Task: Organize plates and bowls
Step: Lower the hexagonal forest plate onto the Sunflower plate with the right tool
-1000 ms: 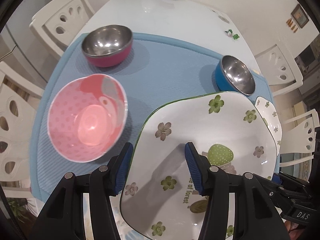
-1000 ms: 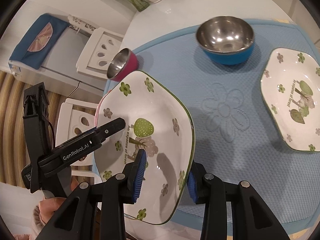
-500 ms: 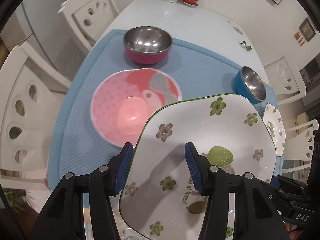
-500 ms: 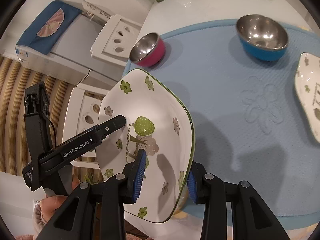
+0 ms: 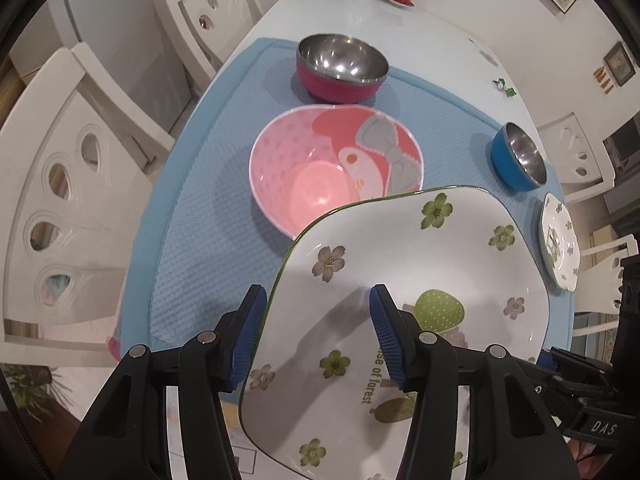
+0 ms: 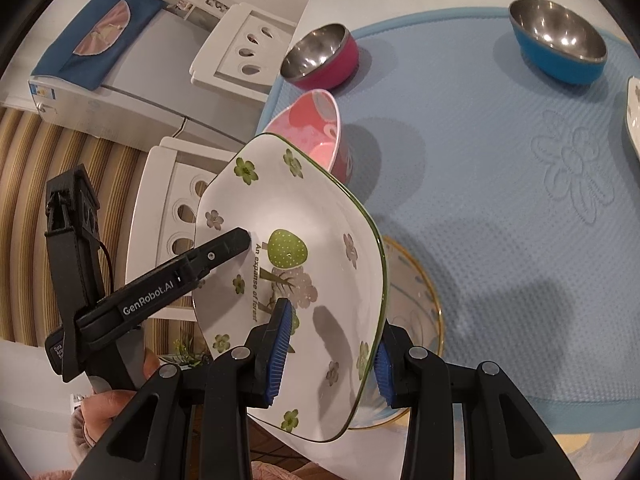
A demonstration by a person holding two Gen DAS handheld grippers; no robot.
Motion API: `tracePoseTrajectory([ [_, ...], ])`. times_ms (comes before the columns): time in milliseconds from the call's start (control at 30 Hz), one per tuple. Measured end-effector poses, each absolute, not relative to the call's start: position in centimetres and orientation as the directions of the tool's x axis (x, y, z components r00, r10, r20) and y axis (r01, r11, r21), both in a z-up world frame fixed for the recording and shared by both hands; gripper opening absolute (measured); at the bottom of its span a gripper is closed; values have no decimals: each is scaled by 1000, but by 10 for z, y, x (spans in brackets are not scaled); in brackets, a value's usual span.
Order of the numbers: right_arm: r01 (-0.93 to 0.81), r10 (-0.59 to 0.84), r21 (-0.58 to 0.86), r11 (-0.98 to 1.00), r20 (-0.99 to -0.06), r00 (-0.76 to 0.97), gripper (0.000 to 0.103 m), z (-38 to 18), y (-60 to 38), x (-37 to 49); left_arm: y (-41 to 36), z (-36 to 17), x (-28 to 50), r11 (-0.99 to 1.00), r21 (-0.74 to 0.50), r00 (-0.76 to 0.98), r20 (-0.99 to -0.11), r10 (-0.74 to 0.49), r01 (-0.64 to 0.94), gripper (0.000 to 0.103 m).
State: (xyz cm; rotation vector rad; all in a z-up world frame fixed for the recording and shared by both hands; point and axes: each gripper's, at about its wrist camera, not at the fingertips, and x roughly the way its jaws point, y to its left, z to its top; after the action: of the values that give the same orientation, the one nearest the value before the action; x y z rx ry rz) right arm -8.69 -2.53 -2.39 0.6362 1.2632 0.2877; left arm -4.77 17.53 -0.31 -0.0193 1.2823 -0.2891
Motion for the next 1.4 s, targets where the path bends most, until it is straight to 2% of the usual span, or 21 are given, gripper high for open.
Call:
tracePoseTrajectory([
  [633, 215, 515, 543, 812, -839, 178, 37, -75, -3, -99, 187, -51, -72, 962, -198, 157, -961, -228, 188, 50],
  [1267, 242, 509, 523, 817, -852, 122, 37, -99, 1, -83, 170, -61, -68, 960, -155, 165, -967, -196, 232, 50],
  [1333, 240, 523, 537, 809, -843, 126, 37, -100, 0, -83, 164, -58, -67, 942, -219, 154, -952, -263, 256, 50],
  [1400, 234, 517, 530, 815, -848, 117, 37, -102, 2, -82, 158, -57, -68, 942, -205, 153, -956, -251, 266, 50],
])
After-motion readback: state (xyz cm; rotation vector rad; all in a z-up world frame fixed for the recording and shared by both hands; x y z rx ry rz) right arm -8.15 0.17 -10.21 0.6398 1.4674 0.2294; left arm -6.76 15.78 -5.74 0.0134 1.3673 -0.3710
